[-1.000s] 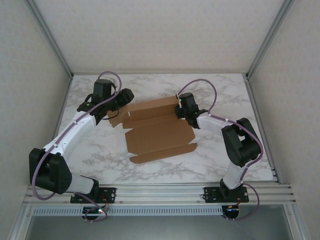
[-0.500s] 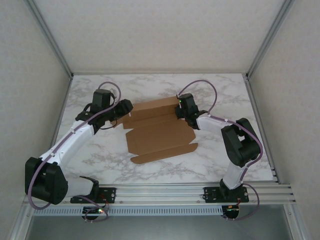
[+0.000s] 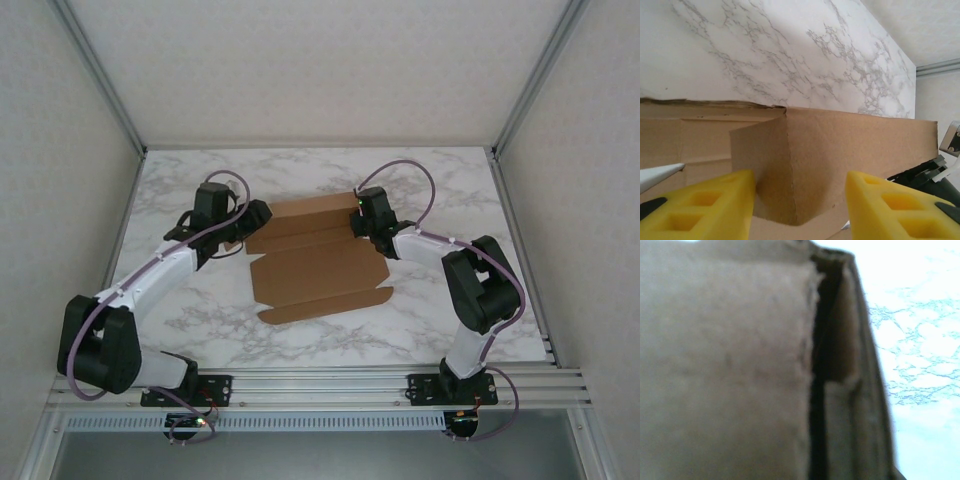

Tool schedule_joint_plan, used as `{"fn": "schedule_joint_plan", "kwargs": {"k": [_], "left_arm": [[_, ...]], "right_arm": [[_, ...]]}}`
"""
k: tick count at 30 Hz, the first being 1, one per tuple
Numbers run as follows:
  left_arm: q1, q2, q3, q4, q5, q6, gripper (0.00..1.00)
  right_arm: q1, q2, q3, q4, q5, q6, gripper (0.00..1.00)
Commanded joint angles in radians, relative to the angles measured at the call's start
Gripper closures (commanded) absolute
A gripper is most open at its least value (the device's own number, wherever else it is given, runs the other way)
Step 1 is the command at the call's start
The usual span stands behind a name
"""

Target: Fold the paper box

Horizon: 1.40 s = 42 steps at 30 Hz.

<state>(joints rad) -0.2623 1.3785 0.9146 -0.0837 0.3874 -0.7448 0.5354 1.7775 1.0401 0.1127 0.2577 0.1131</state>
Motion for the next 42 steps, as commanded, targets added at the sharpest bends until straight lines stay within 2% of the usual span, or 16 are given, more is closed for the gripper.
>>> {"fn": "schedule_joint_plan", "kwargs": {"k": [1, 10, 15, 19, 23, 27, 30, 33, 38, 42], "left_arm": [[-0.006, 0.027, -0.016, 0.105, 0.027, -0.025, 0.55], [0.018, 0.058, -0.082, 0.235, 0.038, -0.051, 0.83], [0.028, 0.064, -0.119, 0.328, 0.067, -0.075, 0.95], [0.031, 0.049, -0.120, 0.330, 0.065, -0.069, 0.97], [0.036, 0.041, -0.123, 0.301, 0.061, -0.053, 0.87], [0.043, 0.022, -0.125, 0.240, 0.034, -0.022, 0.66], [0.044, -0.033, -0.148, 0.218, 0.003, -0.007, 0.57], [0.046, -0.102, -0.166, 0.196, -0.038, 0.034, 0.52], [0.074, -0.200, -0.161, 0.117, -0.112, 0.079, 0.50], [0.095, -0.281, -0.171, 0.105, -0.114, 0.120, 0.47]], "right_arm": [[0.008, 0.024, -0.011, -0.045, -0.049, 0.030, 0.89], [0.009, 0.030, -0.002, -0.070, -0.047, 0.073, 0.90], [0.011, 0.034, 0.018, -0.099, -0.029, 0.091, 0.91], [0.009, 0.033, 0.023, -0.111, -0.009, 0.095, 0.91], [0.010, 0.038, 0.029, -0.121, 0.008, 0.110, 0.90], [0.010, 0.043, 0.034, -0.134, 0.020, 0.123, 0.90], [0.009, 0.047, 0.043, -0.148, 0.020, 0.125, 0.89], [0.009, 0.054, 0.046, -0.153, 0.021, 0.132, 0.89], [0.009, 0.054, 0.045, -0.158, 0.019, 0.135, 0.89], [0.009, 0.052, 0.046, -0.159, 0.022, 0.133, 0.89]]}}
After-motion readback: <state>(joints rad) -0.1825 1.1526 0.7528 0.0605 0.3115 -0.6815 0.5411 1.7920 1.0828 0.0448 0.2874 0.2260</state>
